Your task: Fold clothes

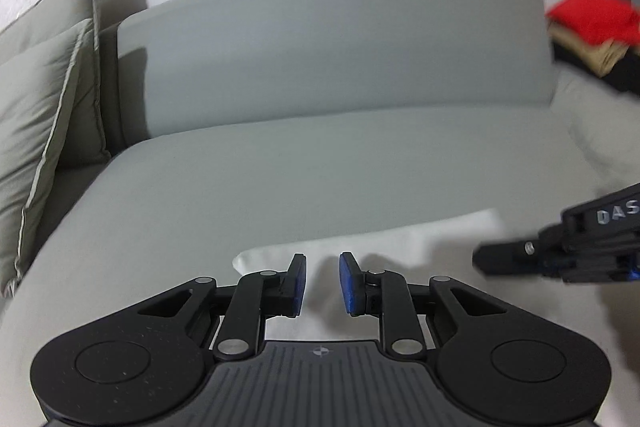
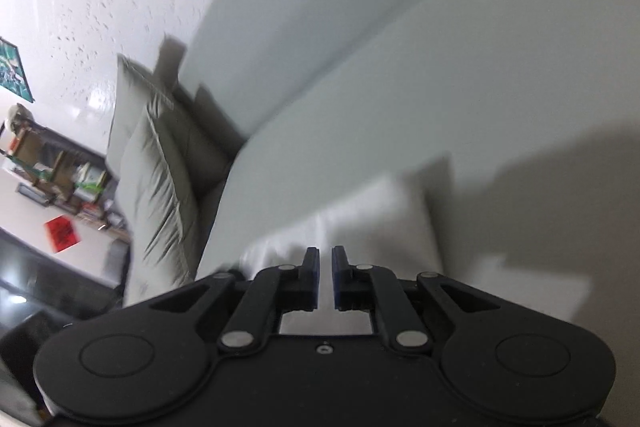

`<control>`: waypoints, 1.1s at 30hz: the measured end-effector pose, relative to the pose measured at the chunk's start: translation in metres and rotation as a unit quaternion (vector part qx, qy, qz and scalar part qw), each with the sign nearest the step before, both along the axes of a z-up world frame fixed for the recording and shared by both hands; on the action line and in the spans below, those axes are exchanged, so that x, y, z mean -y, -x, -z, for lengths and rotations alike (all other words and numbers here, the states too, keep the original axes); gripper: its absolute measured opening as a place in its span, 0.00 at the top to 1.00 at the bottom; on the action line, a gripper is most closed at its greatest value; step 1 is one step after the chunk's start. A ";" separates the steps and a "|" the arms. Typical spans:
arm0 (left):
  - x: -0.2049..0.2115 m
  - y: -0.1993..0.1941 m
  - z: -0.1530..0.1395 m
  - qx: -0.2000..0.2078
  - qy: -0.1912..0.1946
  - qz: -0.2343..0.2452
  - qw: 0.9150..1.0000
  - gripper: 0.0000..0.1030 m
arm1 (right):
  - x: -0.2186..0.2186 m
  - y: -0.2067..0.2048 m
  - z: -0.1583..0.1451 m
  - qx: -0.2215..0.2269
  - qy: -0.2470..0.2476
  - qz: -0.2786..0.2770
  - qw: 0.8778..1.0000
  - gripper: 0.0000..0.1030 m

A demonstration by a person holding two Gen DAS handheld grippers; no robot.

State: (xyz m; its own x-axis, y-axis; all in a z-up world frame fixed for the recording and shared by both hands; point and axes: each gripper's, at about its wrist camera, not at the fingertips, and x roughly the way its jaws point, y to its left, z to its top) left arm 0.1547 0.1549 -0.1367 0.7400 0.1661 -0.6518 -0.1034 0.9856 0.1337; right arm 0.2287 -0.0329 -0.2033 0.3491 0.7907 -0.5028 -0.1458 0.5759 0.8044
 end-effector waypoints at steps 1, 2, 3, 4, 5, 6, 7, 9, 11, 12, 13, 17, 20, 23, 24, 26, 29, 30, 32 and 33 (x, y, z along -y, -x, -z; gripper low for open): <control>-0.009 -0.007 0.008 -0.004 0.009 -0.021 1.000 0.77 | 0.002 -0.004 0.011 -0.012 -0.002 0.015 1.000 0.92; -0.019 -0.013 0.017 -0.009 0.018 -0.042 0.999 0.77 | 0.005 -0.008 0.021 -0.023 -0.004 0.032 0.999 0.93; -0.029 -0.017 0.023 -0.012 0.034 -0.064 0.997 0.78 | 0.007 -0.013 0.032 -0.035 -0.006 0.049 0.998 1.00; -0.039 -0.019 0.028 -0.011 0.060 -0.081 0.995 0.79 | 0.014 -0.015 0.040 -0.034 -0.022 0.071 0.997 1.00; -0.046 -0.020 0.029 -0.008 0.076 -0.093 0.993 0.80 | 0.020 -0.016 0.043 -0.022 -0.030 0.090 0.995 1.00; -0.051 -0.021 0.030 -0.005 0.087 -0.104 0.991 0.82 | 0.023 -0.016 0.044 -0.008 -0.022 0.106 0.994 1.00; -0.056 -0.021 0.031 -0.001 0.099 -0.114 0.989 0.83 | 0.021 -0.017 0.043 0.004 -0.009 0.116 0.993 1.00; -0.061 -0.021 0.031 0.004 0.100 -0.147 0.984 0.84 | 0.017 -0.016 0.039 0.030 0.021 0.127 0.991 1.00; -0.072 -0.015 0.030 0.001 0.102 -0.191 0.976 0.65 | 0.021 -0.013 0.037 0.040 0.044 0.155 0.986 1.00; -0.078 -0.011 0.029 -0.002 0.104 -0.214 0.971 0.71 | 0.027 -0.011 0.035 0.040 0.055 0.177 0.982 1.00; -0.084 -0.007 0.028 -0.004 0.105 -0.237 0.966 0.78 | 0.033 -0.009 0.034 0.040 0.065 0.198 0.977 1.00; -0.085 0.024 0.008 -0.043 0.064 -0.225 0.971 0.77 | 0.061 0.009 0.018 0.039 0.102 0.211 0.971 1.00; -0.089 0.066 -0.004 -0.069 0.067 -0.222 0.970 0.76 | 0.091 0.031 0.003 0.026 0.114 0.216 0.969 0.97; -0.100 0.123 -0.018 -0.063 0.103 -0.224 0.967 0.75 | 0.122 0.064 -0.014 0.007 0.112 0.213 0.971 0.90; -0.095 0.130 -0.021 -0.062 0.101 -0.218 0.969 0.74 | 0.133 0.075 -0.019 0.000 0.112 0.212 0.971 0.83; -0.081 0.134 -0.024 -0.063 0.089 -0.201 0.973 0.68 | 0.144 0.099 -0.034 0.007 0.124 0.195 0.973 0.72; -0.060 0.140 -0.030 -0.064 0.071 -0.176 0.980 0.61 | 0.136 0.127 -0.051 0.024 0.139 0.143 0.980 0.70; -0.052 0.143 -0.032 -0.065 0.065 -0.168 0.981 0.58 | 0.129 0.135 -0.058 0.037 0.145 0.123 0.981 0.70; -0.038 0.147 -0.036 -0.066 0.053 -0.151 0.985 0.57 | 0.110 0.151 -0.069 0.065 0.159 0.078 0.982 0.70; -0.031 0.149 -0.038 -0.066 0.047 -0.143 0.986 0.57 | 0.098 0.157 -0.073 0.079 0.165 0.052 0.982 0.70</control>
